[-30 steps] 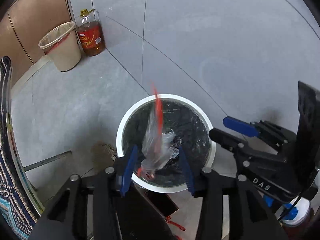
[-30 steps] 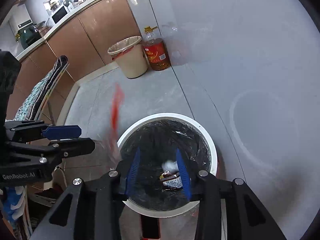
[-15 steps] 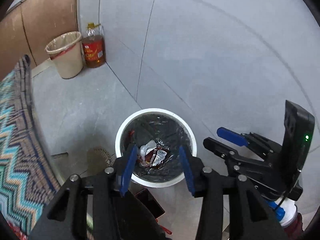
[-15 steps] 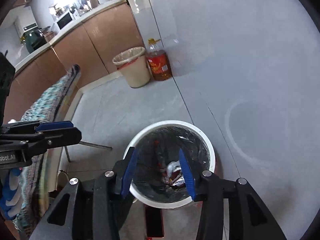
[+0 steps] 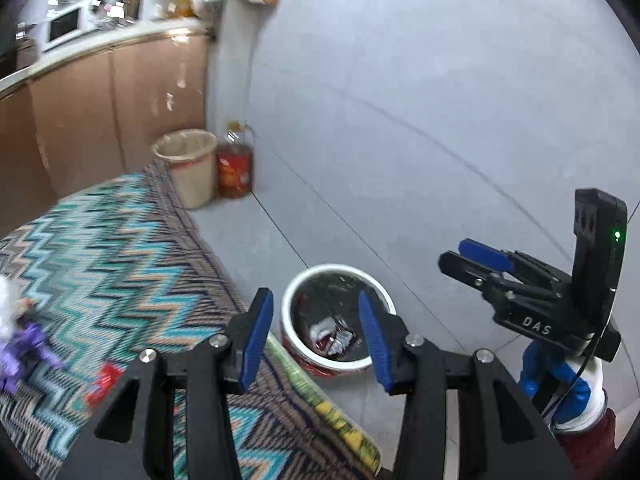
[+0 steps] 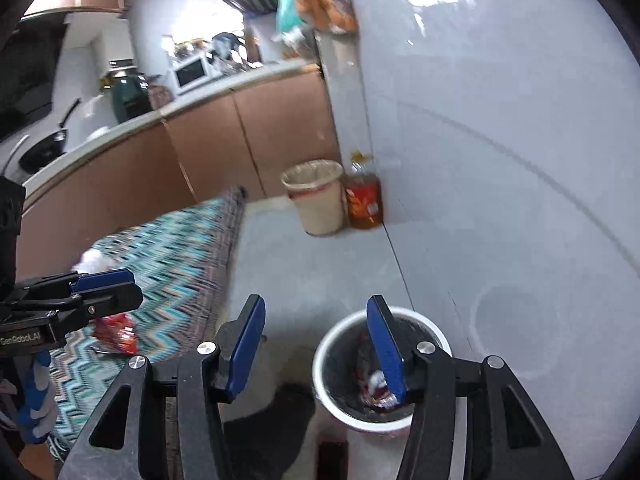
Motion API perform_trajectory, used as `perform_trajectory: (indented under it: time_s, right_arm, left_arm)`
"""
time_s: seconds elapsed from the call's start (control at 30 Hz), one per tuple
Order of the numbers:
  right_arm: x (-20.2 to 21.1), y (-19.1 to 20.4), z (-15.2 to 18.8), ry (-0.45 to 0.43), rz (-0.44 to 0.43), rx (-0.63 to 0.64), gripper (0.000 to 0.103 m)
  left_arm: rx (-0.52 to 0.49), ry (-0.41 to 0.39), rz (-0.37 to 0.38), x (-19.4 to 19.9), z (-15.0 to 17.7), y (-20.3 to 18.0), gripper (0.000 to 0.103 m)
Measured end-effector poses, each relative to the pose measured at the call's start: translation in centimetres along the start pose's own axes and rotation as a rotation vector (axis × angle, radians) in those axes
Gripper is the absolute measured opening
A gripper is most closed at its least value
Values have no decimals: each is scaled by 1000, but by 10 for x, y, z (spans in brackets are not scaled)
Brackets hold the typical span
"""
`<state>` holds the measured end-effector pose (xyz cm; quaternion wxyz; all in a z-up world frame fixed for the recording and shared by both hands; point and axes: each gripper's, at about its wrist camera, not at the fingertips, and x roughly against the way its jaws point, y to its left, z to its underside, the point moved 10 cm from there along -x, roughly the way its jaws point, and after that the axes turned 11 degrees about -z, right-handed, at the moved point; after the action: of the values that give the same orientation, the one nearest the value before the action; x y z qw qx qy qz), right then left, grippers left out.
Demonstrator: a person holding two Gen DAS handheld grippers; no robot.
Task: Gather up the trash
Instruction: 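Move both empty tools back toward the remaining trash on the cloth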
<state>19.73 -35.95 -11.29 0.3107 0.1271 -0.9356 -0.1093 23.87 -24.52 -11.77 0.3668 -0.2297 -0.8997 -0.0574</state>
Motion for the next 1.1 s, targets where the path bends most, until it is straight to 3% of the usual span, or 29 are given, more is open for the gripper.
perform_trajectory:
  time_s: [0.2, 0.6, 1.0, 1.1]
  right_arm:
    - [16, 62, -23, -62, -61, 88, 53]
    - [34, 165, -31, -117, -194, 227, 56]
    - [70, 205, -36, -173, -241, 305, 59]
    - [77, 210, -40, -185, -238, 316, 59]
  left_arm:
    - [71, -153, -99, 74, 6, 59, 43]
    - [208, -241, -332, 190, 64, 179, 44]
    - [394, -365, -507, 291, 101, 266, 45]
    - [423, -403, -534, 312, 105, 280, 49]
